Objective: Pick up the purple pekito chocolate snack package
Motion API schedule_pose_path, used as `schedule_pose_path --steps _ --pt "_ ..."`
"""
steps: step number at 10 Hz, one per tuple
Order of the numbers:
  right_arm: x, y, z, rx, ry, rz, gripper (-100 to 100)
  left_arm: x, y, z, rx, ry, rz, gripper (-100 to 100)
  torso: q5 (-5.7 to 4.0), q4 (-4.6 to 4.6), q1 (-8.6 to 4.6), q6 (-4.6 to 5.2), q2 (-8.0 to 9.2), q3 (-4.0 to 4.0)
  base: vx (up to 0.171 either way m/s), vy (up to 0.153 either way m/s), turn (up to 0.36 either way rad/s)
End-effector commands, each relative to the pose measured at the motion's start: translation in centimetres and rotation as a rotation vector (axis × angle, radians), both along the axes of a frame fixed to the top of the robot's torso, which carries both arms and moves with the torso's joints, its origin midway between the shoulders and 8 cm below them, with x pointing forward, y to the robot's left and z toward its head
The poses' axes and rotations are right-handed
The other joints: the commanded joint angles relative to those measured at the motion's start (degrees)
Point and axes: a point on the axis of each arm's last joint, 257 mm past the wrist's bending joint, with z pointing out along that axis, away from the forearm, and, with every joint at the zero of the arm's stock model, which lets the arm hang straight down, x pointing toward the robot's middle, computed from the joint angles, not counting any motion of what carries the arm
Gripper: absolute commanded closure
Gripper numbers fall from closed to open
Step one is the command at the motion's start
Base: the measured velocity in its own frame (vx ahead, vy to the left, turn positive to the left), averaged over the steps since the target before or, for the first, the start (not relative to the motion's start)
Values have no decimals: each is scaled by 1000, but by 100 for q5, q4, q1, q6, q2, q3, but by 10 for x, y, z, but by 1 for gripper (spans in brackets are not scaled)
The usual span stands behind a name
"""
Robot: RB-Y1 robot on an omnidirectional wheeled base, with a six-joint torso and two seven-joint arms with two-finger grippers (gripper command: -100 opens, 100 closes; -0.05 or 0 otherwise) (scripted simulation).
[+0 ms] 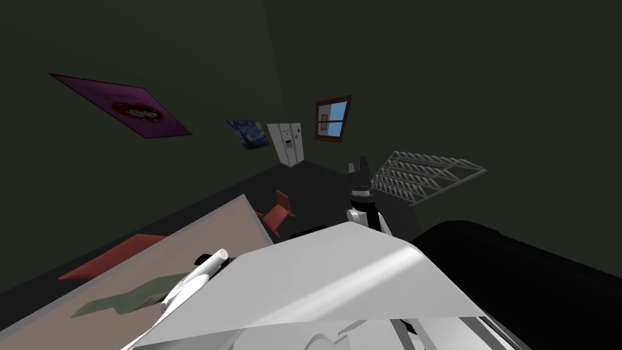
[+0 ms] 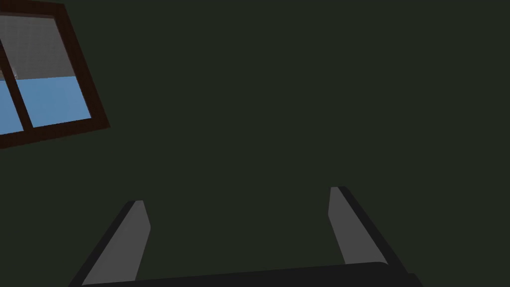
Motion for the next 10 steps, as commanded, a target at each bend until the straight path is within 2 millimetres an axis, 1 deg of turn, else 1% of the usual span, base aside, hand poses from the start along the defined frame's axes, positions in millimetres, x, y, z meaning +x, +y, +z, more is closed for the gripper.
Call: schedule_pose_path --steps 1,2,3,4,5,6,7,8,9,10 --pt "0 0 0 0 0 0 0 0 -2 -2 1 -2 50 -100 0 0 0 0 0 0 -184 125 -341" --pt "0 0 0 0 0 0 0 3 -6 -5 -3 0 80 -100 1 2 -10 -2 3 3 -223 92 -423" --pt "0 0 0 0 0 0 0 3 -6 -5 -1 -3 114 -100 -2 4 -18 0 15 9 -161 87 -265" --pt "0 0 0 0 0 0 0 8 -10 -7 -3 -5 141 -100 -2 1 -18 -5 -2 1 -126 84 -399" --pt "0 0 0 0 0 0 0 5 -11 -8 -3 -2 168 -100 -2 -1 -18 1 -15 -7 -125 74 -245" --pt "0 0 0 0 0 0 0 5 -11 -8 -2 -3 185 -100 -2 -4 -19 -7 -21 -10 -66 50 1" --pt "0 0 0 0 1 0 0 7 -15 -11 -5 0 219 -100 -3 -7 -24 -10 -39 -20 -145 94 -397" --pt "0 0 0 0 0 0 0 7 -15 -11 -3 -2 245 -100 -1 -3 -12 2 -22 -12 -151 81 -273" --pt "0 0 0 0 0 0 0 7 -15 -11 -3 -2 250 -100 2 -1 -9 -4 -22 -9 -59 21 10" --pt "0 0 0 0 1 0 0 9 -20 -13 -5 1 290 -100 -1 -6 -22 -8 -46 -23 -125 38 -321"
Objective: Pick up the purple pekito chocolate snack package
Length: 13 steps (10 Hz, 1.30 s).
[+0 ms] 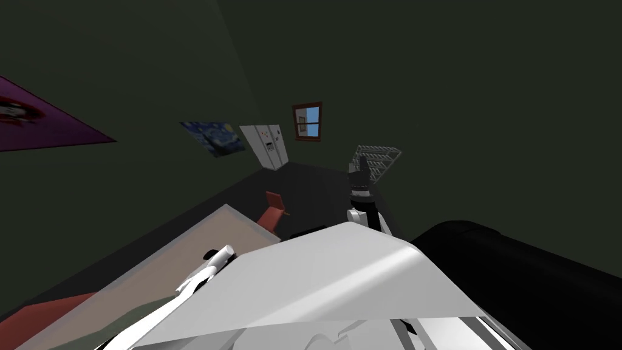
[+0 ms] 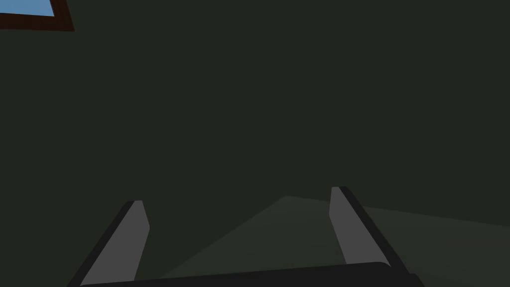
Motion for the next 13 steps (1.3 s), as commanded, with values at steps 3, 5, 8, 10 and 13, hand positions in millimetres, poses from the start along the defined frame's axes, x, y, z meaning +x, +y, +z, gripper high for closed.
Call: schedule_pose_path --steps 3,5,8,10,13 --pt "0 0 0 0 0 0 0 3 -7 -3 2 0 103 -100 2 5 10 -3 21 13 -167 57 -312" --pt "0 0 0 0 0 0 0 5 -12 -5 2 3 151 -100 1 -1 3 -11 -8 -3 -109 29 -168" --pt "0 0 0 0 0 0 0 7 -16 -7 5 4 228 -100 1 6 5 -4 27 16 -183 30 -319" --pt "0 0 0 0 1 0 0 8 -21 -8 6 8 275 -100 2 -1 7 -13 -10 -3 -95 20 -159" --pt "0 0 0 0 1 0 0 8 -21 -8 7 6 286 100 2 -3 8 -14 -20 -9 -70 11 -120"
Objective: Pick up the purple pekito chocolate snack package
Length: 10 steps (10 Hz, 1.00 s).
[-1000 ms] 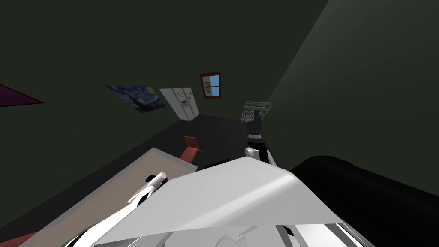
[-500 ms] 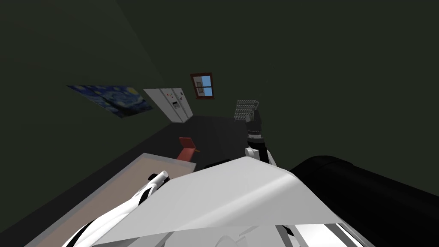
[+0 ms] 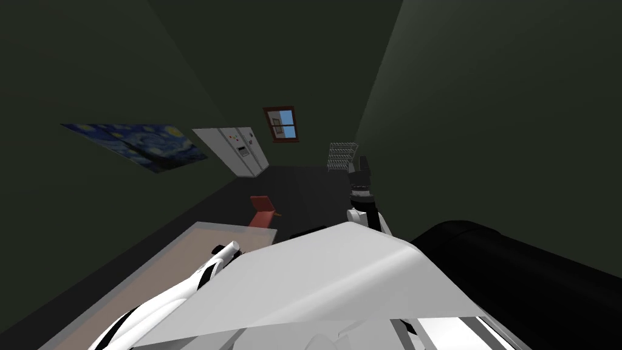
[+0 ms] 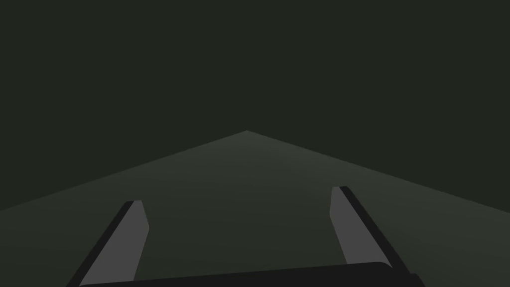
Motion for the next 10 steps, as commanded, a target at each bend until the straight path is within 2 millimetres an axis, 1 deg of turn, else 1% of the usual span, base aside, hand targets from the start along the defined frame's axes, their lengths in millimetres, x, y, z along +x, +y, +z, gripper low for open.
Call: schedule_pose_path --steps 1,4,5,6,7,8,9,10 --pt "0 0 0 0 0 0 0 0 0 0 0 0 0 100 0 0 0 0 0 0 0 0 0" --pt "0 0 0 0 0 0 0 0 0 0 -1 0 2 100 -1 -4 -2 3 -12 -8 0 0 0" --pt "0 0 0 0 0 0 0 0 0 0 -1 0 2 0 -1 -4 -2 3 -13 -8 0 0 0" --pt "0 0 0 0 0 0 0 -1 4 1 -1 -3 -47 100 -1 -4 -2 3 -13 -8 158 -18 338" --pt "0 0 0 0 0 0 0 -1 4 1 -1 -3 -47 100 -5 -12 -7 -7 -56 -31 188 -23 288" --pt "0 0 0 0 0 0 0 -5 8 2 -3 -2 -86 100 -4 -15 -9 1 -75 -43 237 -35 400" --pt "0 0 0 0 0 0 0 -3 9 3 -2 -6 -109 100 -6 -19 -13 -8 -95 -53 182 -45 328" --pt "0 0 0 0 0 0 0 -4 14 5 0 -10 -135 100 -4 -18 -14 -3 -84 -49 171 -42 392"
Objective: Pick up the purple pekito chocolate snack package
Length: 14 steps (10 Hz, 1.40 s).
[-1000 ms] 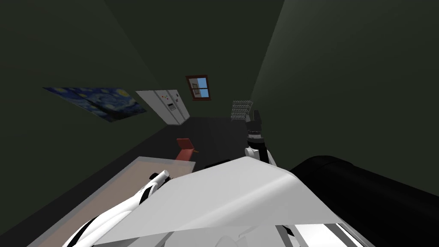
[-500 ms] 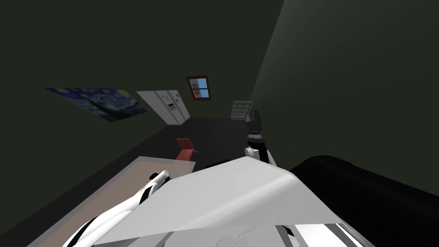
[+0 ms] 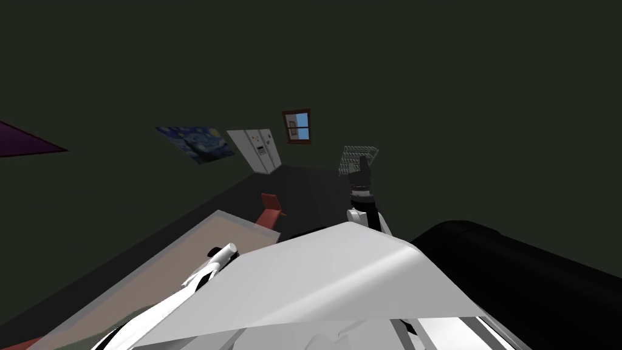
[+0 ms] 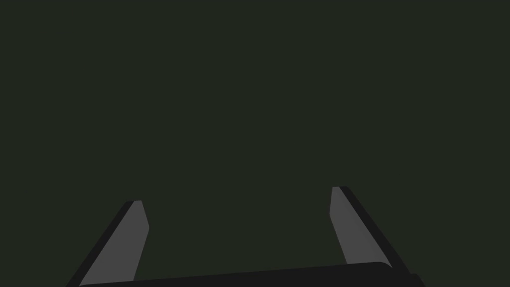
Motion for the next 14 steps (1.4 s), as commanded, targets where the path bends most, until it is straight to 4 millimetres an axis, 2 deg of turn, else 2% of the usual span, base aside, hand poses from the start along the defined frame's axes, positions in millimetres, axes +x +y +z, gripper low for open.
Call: schedule_pose_path --steps 1,2,5,6,7,8,9,10,11,14 --pt "0 0 0 0 0 0 0 -1 2 1 -2 0 -46 100 0 0 0 0 0 0 153 -33 255" --pt "0 0 0 0 0 0 0 -1 2 1 -3 1 -58 100 3 3 5 8 7 4 76 -13 11" --pt "0 0 0 0 0 0 0 -8 11 4 -2 1 -150 100 3 3 10 3 12 7 163 -34 310" --pt "0 0 0 0 0 0 0 -5 11 5 -2 -2 -184 100 3 0 8 -1 0 0 152 -68 310" --pt "0 0 0 0 0 0 0 -13 14 6 -6 7 -210 100 5 1 1 3 8 4 195 -106 353" --pt "0 0 0 0 0 0 0 -7 16 8 -1 -3 -246 100 3 -1 -12 1 -3 -2 171 -101 307" --pt "0 0 0 0 0 0 0 -12 19 10 -1 1 -272 100 4 0 -10 9 -1 -1 213 -74 385" --pt "0 0 0 0 0 0 0 -9 20 11 1 -3 -300 100 4 -3 0 4 -14 -8 154 -60 282" --pt "0 0 0 0 0 0 0 -9 20 11 0 -2 -317 100 7 -2 10 11 -1 -3 44 -35 36" --pt "0 0 0 0 0 0 0 -17 28 17 3 2 -410 100 8 2 14 13 20 9 132 -75 318"
